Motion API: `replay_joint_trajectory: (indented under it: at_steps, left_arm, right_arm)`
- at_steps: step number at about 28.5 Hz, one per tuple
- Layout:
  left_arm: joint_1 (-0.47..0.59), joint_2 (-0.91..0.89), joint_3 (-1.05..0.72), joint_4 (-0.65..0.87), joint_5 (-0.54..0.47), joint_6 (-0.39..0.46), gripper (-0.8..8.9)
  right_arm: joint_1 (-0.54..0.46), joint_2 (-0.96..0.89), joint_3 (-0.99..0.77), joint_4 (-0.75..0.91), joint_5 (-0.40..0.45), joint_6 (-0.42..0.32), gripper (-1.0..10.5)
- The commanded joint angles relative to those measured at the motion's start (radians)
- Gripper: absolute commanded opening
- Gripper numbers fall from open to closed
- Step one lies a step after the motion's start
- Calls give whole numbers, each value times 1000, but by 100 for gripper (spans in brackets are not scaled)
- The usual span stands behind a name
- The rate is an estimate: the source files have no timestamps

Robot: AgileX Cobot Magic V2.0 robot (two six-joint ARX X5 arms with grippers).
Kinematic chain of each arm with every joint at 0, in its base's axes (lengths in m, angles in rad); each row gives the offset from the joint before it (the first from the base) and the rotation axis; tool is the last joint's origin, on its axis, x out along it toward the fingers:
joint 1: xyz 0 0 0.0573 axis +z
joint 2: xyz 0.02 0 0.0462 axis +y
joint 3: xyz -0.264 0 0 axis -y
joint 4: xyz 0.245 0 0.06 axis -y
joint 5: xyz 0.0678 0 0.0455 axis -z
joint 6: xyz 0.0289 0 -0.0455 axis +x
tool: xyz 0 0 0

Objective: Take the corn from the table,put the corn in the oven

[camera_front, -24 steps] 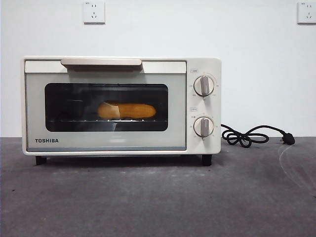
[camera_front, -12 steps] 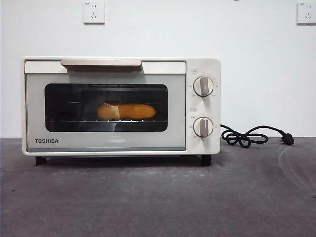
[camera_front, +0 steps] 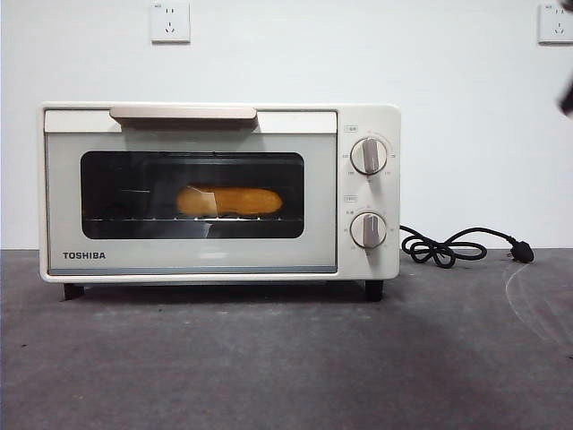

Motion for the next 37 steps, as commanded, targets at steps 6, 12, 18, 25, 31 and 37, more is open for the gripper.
replay_joint_trajectory:
  at_steps: [6,12,18,25,31,37]
  left_arm:
    - [-1,30,-8,7,-4,-6,-4]
    - [-1,43,-8,12,-4,-6,-4]
    - [-1,48,-8,15,-5,-6,-4]
    - [-1,48,-8,15,-4,-6,-4]
    - [-1,48,-8,15,-4,-6,-4]
    - [-1,48,-8,15,-4,-6,-4]
  right_arm:
    - [-166,-411,-349,47,-3,43,-1]
    - [-170,-641,-463,-32,0,43,-1]
    - [-169,-684,-467,-35,1,39,0]
    - [-169,-681,-465,-32,1,20,0]
    - [-168,-681,-465,-32,0,20,0]
    - [-168,-681,-465,-32,0,20,0]
